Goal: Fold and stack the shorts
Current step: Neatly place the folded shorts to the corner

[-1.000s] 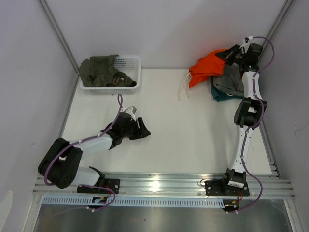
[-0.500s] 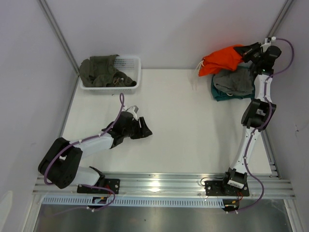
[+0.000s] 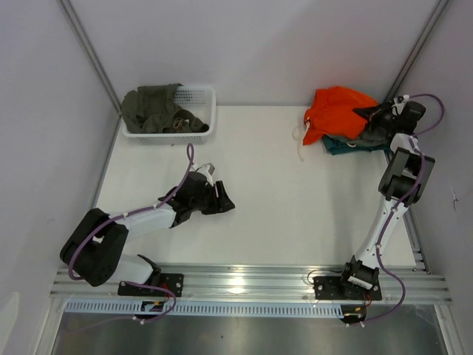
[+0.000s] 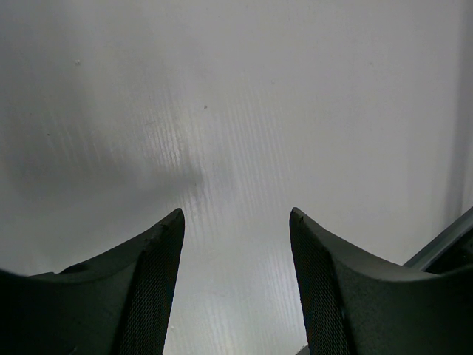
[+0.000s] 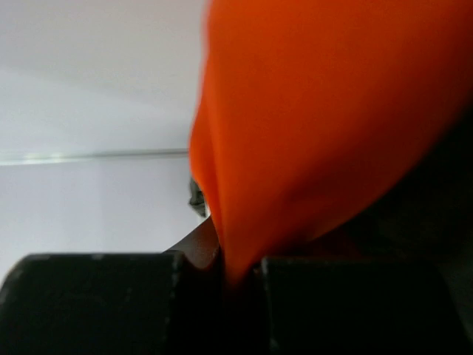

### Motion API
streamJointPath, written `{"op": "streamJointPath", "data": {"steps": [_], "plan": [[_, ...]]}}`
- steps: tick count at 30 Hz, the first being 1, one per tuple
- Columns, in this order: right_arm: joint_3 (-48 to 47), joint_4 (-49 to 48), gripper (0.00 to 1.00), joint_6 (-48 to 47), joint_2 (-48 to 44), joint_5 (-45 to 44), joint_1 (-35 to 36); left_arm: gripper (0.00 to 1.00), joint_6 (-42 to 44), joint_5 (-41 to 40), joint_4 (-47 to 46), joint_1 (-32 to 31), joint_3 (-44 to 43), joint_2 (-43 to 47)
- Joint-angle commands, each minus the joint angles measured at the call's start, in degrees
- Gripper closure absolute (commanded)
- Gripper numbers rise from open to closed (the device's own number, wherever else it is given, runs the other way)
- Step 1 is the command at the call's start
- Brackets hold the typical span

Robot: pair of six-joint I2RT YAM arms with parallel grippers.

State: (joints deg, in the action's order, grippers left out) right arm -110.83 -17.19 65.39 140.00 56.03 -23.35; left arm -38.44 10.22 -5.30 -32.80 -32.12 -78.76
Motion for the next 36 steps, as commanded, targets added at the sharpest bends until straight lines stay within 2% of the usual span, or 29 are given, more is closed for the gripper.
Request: {"op": "streamJointPath", "data": {"steps": [1,3,4,6,7,8,11,16,17,19,22,26,27,28,30,33,36], "plan": [[-1.66,17.93,0.94,-13.23,-6.32,-4.77,-3.97,0.38,1.34,-0.37,-0.24,-0.87,-2.42,0.19],[-6.83,32.65,0.88,-20.87,-5.36,-9.52,-4.42,0.37,1.43,-0.37,0.03,-1.04,-2.6,0.36],[-13.65,36.49,0.86,-22.48,-3.18,-10.58,-4.68,0.37,1.43,-0.2,0.03,-1.13,-2.69,0.45],[-20.8,45.35,0.85,-25.64,-0.62,-14.36,-5.12,0.37,1.35,-0.2,0.03,-1.3,-2.6,0.63],[-27.19,47.4,0.85,-26.53,1.74,-15.68,-5.3,0.37,1.35,-0.2,0.03,-1.48,-2.6,0.71],[-29.6,50.12,0.85,-27.23,2.63,-18.73,-5.47,0.37,1.35,-0.2,0.03,-1.57,-2.6,0.63],[-33.57,48.14,0.8,-26.98,5.18,-19.2,-5.82,0.37,1.52,-0.37,0.2,-1.66,-2.69,0.71],[-35.07,42.25,0.8,-25.92,8.44,-19.38,-6.0,0.37,2.13,-0.64,1.25,-1.74,-3.21,0.8],[-35.42,41.72,0.88,-25.84,9.4,-19.99,-6.0,0.38,2.22,-0.73,1.43,-1.74,-3.21,0.8],[-35.43,40.14,0.93,-25.92,9.85,-20.43,-5.83,0.37,2.49,-1.16,1.87,-1.74,-3.13,0.98],[-34.73,38.38,0.78,-24.61,10.64,-17.02,-5.74,0.37,2.49,-1.43,1.87,-1.74,-3.04,0.46],[-32.44,36.27,0.77,-24.61,9.41,-16.31,-5.21,0.37,2.14,-0.64,1.17,-1.74,-3.12,-0.86],[-32.18,35.83,0.78,-24.26,9.15,-15.61,-5.12,0.37,2.14,-0.64,1.17,-1.74,-2.95,-1.04],[-32.09,35.82,0.9,-23.99,9.15,-14.64,-4.95,0.37,2.14,-0.64,1.17,-1.83,-3.21,-1.22],[-31.91,35.47,1.0,-23.99,8.71,-14.37,-4.77,0.37,2.14,-0.64,1.17,-1.83,-3.39,-1.31],[-32.52,35.64,1.0,-25.82,8.09,-17.08,-4.25,0.37,2.31,-0.73,1.69,-1.83,-3.13,-1.13],[-35.85,40.03,1.0,-29.69,7.21,-23.93,-3.28,0.37,2.57,-1.08,2.31,-1.83,-3.91,-1.04]]}}
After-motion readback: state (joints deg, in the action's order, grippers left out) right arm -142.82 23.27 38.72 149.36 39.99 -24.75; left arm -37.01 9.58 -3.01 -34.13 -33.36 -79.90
